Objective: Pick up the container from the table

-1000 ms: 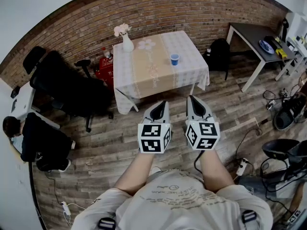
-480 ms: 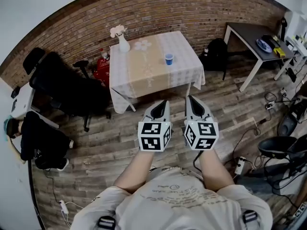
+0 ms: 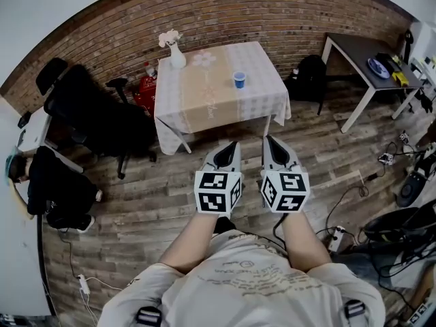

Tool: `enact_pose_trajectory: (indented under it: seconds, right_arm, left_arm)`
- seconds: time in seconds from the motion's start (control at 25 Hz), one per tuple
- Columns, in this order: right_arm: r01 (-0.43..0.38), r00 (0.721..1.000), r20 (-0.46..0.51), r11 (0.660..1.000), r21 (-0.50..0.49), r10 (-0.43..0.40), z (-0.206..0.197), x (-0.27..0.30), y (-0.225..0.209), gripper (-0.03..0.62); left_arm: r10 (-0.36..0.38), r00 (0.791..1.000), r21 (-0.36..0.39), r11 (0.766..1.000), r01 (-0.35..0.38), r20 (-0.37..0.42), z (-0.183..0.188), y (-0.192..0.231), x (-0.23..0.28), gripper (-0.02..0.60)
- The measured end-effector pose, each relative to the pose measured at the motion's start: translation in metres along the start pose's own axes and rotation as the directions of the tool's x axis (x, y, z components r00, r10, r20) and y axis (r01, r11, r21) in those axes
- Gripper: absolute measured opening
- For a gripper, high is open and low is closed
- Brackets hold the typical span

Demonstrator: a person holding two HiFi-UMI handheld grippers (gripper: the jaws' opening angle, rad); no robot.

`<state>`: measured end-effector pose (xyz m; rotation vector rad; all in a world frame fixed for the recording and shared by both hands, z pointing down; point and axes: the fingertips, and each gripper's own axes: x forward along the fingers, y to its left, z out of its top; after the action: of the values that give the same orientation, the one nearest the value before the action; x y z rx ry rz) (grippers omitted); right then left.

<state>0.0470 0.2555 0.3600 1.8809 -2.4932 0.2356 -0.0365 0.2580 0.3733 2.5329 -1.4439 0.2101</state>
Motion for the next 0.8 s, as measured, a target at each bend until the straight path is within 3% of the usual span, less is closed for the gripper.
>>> enact_pose_trajectory:
  seconds: [0.8]
  right_arm:
    - [-0.025, 1.0, -0.013, 0.999, -0.024, 0.025, -0.017, 0.065, -0.016, 0.002]
  left_arm:
    - [0.0, 1.0, -0.022, 1.0, 0.0, 0.008, -0.004, 0.038, 0.061, 0.002]
